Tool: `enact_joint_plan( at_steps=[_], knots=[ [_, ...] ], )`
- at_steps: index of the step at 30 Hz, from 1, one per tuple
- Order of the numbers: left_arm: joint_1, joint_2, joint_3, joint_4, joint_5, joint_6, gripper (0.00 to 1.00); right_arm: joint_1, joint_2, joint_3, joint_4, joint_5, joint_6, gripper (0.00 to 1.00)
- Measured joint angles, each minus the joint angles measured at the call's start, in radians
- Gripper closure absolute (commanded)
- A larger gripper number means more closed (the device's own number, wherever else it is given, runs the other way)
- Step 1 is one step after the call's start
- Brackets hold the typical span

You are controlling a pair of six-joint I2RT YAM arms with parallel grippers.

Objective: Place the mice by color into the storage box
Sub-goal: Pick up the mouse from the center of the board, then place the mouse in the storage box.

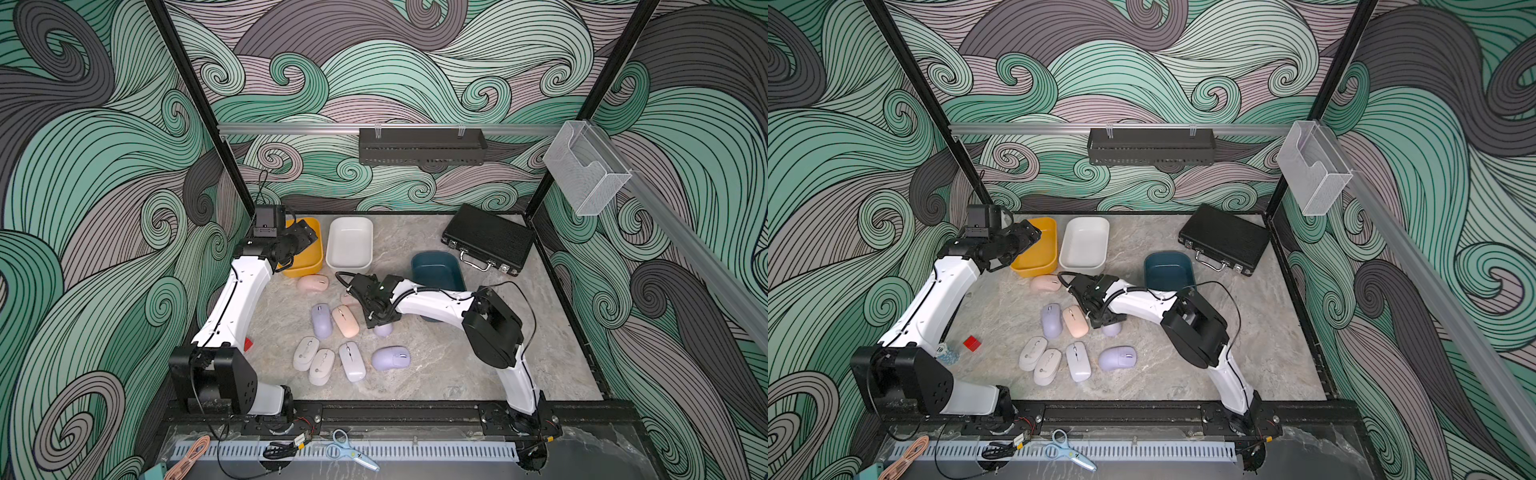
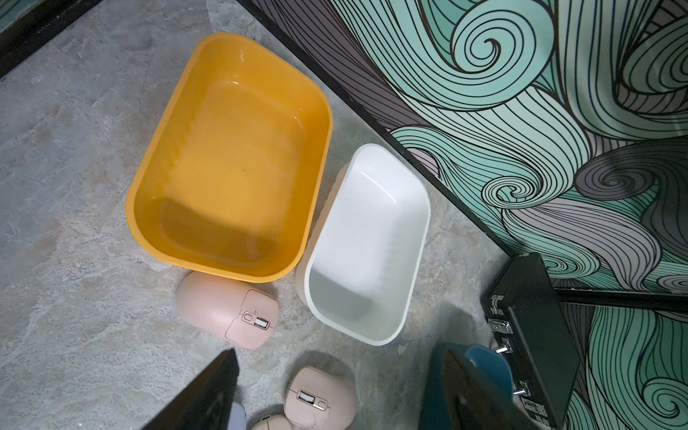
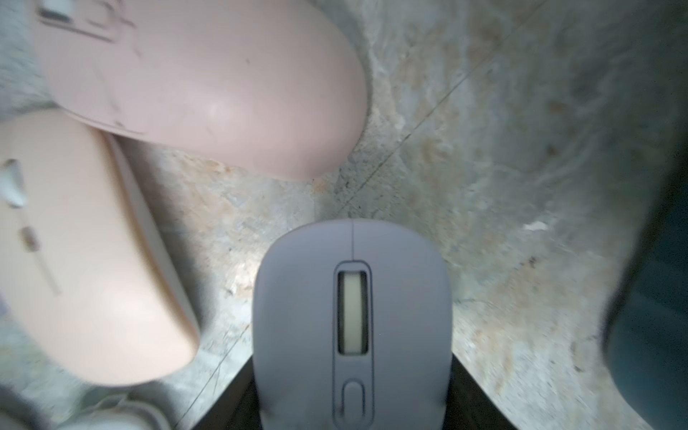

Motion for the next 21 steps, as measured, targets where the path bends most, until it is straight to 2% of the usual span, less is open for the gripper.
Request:
enact_joint_plan(
  at_steps=[4, 10, 15, 21],
  knots=[
    [0.000, 0.038, -0.001, 0.032, 0.102, 0.010, 0.19, -0.035, -0.140, -0.011, -0.008, 0.011, -0.039, 0.51],
    [-0.017, 0.107, -0.005, 0.083, 0.247, 0.014, 0.20, -0.208, -0.271, -0.029, -0.016, 0.012, -0.132, 0.51],
    [-0.048, 0.130, -0.005, 0.084, 0.289, 0.021, 0.20, -0.382, -0.226, -0.032, -0.020, 0.007, -0.220, 0.51],
    [-0.052, 0.132, -0.005, 0.083, 0.295, 0.025, 0.20, -0.489, -0.101, -0.052, -0.008, -0.038, -0.292, 0.51]
  ],
)
